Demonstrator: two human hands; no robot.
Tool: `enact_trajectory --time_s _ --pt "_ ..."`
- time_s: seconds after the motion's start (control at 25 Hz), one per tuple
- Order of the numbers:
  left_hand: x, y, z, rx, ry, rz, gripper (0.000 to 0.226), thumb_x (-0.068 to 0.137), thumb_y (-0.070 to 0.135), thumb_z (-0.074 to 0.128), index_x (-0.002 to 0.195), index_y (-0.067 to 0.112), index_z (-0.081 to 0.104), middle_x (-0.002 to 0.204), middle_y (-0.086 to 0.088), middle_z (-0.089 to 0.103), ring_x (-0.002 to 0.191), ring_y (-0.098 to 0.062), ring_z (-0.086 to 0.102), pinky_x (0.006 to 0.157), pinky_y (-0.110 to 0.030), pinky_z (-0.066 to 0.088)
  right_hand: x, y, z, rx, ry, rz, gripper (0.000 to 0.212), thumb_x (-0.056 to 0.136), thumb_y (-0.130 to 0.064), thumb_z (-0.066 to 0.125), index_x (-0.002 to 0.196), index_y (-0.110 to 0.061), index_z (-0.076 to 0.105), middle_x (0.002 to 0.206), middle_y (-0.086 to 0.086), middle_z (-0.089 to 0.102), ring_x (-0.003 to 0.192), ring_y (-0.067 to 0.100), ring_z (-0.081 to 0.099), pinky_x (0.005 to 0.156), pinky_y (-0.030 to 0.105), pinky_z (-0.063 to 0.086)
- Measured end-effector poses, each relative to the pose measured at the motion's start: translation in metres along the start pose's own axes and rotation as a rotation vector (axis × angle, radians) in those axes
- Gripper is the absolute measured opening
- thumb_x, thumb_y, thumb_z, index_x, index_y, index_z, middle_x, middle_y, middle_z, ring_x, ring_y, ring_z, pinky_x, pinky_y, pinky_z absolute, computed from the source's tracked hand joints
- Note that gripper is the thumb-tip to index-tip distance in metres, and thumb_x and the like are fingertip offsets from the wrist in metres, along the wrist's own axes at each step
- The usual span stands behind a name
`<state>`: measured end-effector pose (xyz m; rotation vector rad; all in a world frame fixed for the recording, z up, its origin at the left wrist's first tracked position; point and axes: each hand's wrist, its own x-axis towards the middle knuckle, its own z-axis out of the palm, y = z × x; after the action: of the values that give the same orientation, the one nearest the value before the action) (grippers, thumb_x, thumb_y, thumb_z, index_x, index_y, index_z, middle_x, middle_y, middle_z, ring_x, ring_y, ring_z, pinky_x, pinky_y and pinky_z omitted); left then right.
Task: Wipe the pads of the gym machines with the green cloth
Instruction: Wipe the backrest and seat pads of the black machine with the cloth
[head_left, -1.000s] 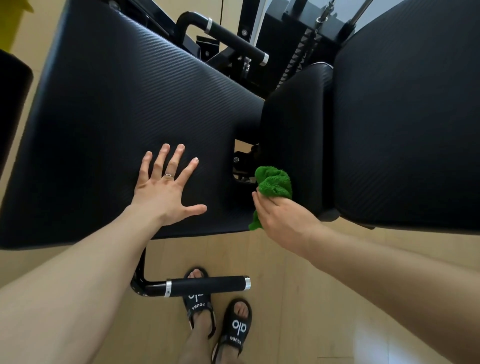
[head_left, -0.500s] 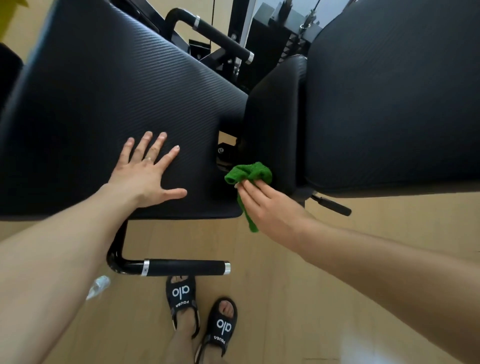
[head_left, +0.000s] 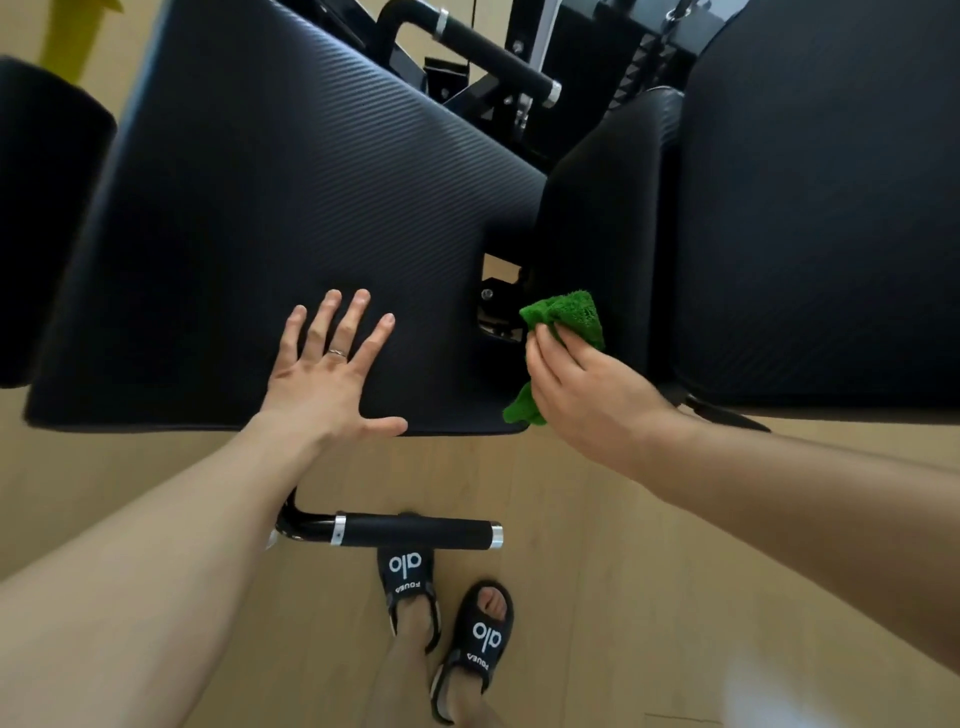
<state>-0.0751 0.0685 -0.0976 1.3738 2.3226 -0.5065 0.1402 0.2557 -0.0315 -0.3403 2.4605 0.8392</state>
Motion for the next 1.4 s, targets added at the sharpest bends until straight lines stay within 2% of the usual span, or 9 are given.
enact_trajectory --time_s 0.24,0.32,0.48,0.64,0.8,0.96,1.12,1.32,1.4 --pt "0.0 0.0 0.006 0.021 0.077 -0.01 0.121 0.07 0.094 0.035 0.151 0.033 -0.031 0.159 -0.004 -0.04 0.147 -0.028 -0.035 0.12 -0.053 -0.017 0.06 -0.024 0.002 0.133 -0.074 0.125 0.046 0.101 -0.022 0.046 0.138 0.007 0.047 0.141 0.034 0.044 0.132 0.047 0.041 0.114 0.053 0.031" --pt "0.001 0.0 0.007 0.036 0.094 -0.006 0.121 0.07 0.094 0.034 0.152 0.033 -0.03 0.16 -0.004 -0.038 0.148 -0.028 -0.033 0.12 -0.053 -0.016 0.076 -0.028 0.0 0.464 0.117 0.309 0.031 0.099 -0.025 0.055 0.12 -0.003 0.061 0.119 0.021 0.061 0.114 0.036 0.057 0.098 0.043 0.046" --pt "0.0 -0.001 0.006 0.05 0.093 0.012 0.118 0.072 0.094 0.032 0.153 0.033 -0.027 0.161 -0.004 -0.035 0.149 -0.029 -0.031 0.12 -0.052 -0.017 0.08 -0.063 -0.017 1.403 0.272 0.641 0.032 0.106 -0.035 0.042 0.107 -0.009 0.061 0.102 0.004 0.061 0.095 0.021 0.058 0.081 0.037 0.049" --pt "-0.001 -0.005 0.004 -0.01 0.085 0.052 0.097 0.086 0.083 0.025 0.156 0.034 -0.02 0.163 -0.002 -0.032 0.149 -0.026 -0.031 0.12 -0.051 -0.018 0.08 -0.089 -0.037 1.884 0.424 1.002 0.035 0.106 -0.039 0.04 0.101 -0.014 0.063 0.094 -0.002 0.063 0.085 0.014 0.06 0.07 0.03 0.049" --pt "-0.004 -0.011 -0.003 -0.34 0.1 0.072 0.061 0.103 0.057 0.019 0.159 0.036 0.015 0.169 0.005 -0.009 0.154 -0.015 -0.017 0.123 -0.041 -0.014 0.107 -0.096 -0.068 2.083 0.445 1.333 0.04 0.107 -0.04 0.036 0.09 -0.013 0.06 0.079 -0.006 0.059 0.073 0.01 0.055 0.06 0.026 0.036" --pt "-0.037 -0.012 -0.006 -0.829 0.065 0.077 0.049 0.108 0.039 0.023 0.146 0.023 0.051 0.163 0.003 0.03 0.154 -0.013 0.014 0.125 -0.037 0.002 0.112 -0.099 -0.102 2.217 0.408 1.324 0.043 0.106 -0.042 0.037 0.079 -0.018 0.059 0.076 -0.006 0.06 0.071 0.009 0.057 0.059 0.022 0.041" --pt "-0.081 -0.015 -0.033 -1.338 -0.136 -0.03 0.042 0.098 0.056 0.046 0.121 0.025 0.063 0.12 0.002 0.069 0.113 -0.015 0.065 0.101 -0.04 0.05 0.091 -0.08 -0.135 2.557 0.399 1.271 0.045 0.098 -0.053 0.041 0.095 -0.018 0.069 0.099 0.005 0.072 0.097 0.024 0.067 0.093 0.046 0.053" --pt "-0.116 -0.012 -0.111 -1.17 -0.042 -0.034 0.026 0.098 0.043 0.055 0.099 0.018 0.061 0.1 -0.006 0.07 0.093 -0.022 0.068 0.085 -0.045 0.058 0.026 -0.041 -0.182 2.704 0.3 1.132 0.086 0.064 -0.078 0.058 0.127 -0.018 0.059 0.112 0.007 0.07 0.1 0.027 0.069 0.092 0.049 0.054" --pt "-0.131 -0.002 -0.147 -1.054 -0.022 0.001 0.027 0.1 0.042 0.052 0.101 0.017 0.06 0.102 -0.006 0.068 0.094 -0.022 0.066 0.083 -0.042 0.056 -0.012 -0.027 -0.196 2.811 0.291 1.014 0.079 0.069 -0.071 0.067 0.126 -0.017 0.062 0.112 0.01 0.073 0.099 0.029 0.072 0.089 0.048 0.057"
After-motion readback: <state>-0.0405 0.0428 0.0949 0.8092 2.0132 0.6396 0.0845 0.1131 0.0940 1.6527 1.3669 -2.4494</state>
